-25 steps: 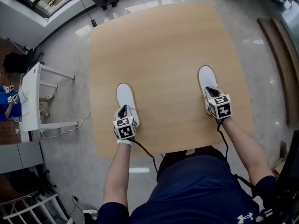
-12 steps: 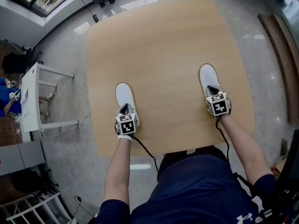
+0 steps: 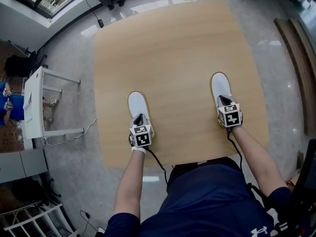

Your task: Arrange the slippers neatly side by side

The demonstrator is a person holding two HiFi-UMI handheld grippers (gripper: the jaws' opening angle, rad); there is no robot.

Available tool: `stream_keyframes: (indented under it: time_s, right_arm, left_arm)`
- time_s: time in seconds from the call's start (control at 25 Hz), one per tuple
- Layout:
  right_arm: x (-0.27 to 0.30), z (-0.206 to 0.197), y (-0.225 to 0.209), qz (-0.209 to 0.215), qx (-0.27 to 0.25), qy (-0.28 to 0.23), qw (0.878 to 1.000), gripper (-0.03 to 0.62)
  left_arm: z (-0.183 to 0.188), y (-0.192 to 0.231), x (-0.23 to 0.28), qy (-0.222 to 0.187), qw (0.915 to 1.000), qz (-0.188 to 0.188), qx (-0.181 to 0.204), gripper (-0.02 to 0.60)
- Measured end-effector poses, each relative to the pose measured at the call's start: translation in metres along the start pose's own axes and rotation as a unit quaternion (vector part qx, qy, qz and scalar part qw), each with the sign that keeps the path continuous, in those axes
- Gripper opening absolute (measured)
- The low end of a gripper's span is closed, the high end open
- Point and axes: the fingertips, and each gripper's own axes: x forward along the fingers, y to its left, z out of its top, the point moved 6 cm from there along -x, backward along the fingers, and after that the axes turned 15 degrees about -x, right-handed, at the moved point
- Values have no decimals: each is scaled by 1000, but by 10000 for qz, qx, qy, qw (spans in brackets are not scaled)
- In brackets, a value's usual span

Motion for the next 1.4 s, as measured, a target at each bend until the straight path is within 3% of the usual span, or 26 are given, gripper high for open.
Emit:
stream_keyframes:
  time_s: [0.24, 0.72, 1.2, 1.4]
  right_arm:
    - [-2, -4, 11, 134, 25, -6, 9999, 11]
    - [-8, 4, 62, 587, 369, -15, 9976, 11]
    - [-9, 4, 99, 906, 500, 48, 9946, 11]
    - [-10, 4, 117, 1094, 365, 44, 9933, 11]
  left_arm:
    - [-9, -37, -3, 100, 9996, -250, -96, 4]
    - [-20, -101, -12, 62, 9960, -869, 184, 3]
    - [-28, -154, -21, 270, 9921, -1228, 32, 5]
    - [-35, -178, -24, 319, 9885, -1455, 245, 5]
